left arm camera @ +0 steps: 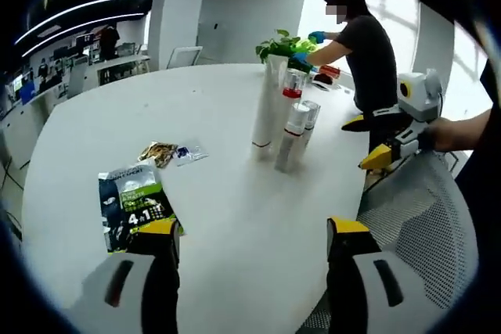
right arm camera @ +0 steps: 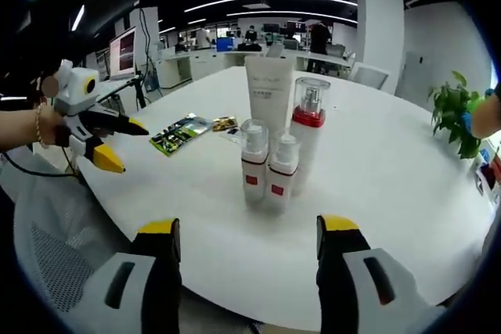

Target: Arrange the skincare products in the storage area until every visible bottle or jar stands upright without overlapping.

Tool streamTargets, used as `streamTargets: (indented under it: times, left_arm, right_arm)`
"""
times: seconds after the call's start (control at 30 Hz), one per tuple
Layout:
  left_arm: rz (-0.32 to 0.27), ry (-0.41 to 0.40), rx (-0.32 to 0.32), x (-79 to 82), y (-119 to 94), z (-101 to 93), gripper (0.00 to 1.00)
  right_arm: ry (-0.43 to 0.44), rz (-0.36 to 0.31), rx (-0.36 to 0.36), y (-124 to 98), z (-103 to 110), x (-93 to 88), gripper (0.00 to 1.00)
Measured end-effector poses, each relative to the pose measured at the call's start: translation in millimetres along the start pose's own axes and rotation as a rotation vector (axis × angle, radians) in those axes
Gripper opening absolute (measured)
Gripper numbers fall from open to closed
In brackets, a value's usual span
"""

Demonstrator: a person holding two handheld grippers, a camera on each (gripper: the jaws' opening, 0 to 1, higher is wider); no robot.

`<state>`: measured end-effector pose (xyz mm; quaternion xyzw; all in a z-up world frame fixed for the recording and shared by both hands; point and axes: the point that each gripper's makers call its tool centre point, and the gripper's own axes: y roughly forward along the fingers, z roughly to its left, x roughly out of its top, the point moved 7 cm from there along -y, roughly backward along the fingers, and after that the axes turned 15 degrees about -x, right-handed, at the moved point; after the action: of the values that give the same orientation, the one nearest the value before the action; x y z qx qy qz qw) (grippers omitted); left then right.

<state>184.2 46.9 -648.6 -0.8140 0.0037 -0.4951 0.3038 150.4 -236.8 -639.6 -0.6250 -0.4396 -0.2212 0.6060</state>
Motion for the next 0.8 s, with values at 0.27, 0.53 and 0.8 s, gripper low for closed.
streamTargets:
  times: [0.27, 0.53, 0.8]
  left_arm:
    - [-0.041, -0.040, 0.046, -7.0, -21, -7.6, 0.77]
    - [-0.073, -0.058, 0.091, -8.0, -34, -17.6, 0.87]
    - [-0.079, -0.103, 0.123, -21.6, -40, -21.5, 0.96]
  right_arm:
    - [-0.003, -0.008, 0.001, -1, 0, 1.1, 0.71]
    - [-0.019, -0.011, 0.007, -3, 2, 2.2, 0.71]
    - [-0.026, -0.011, 0.008, 0, 2, 1.1, 0.71]
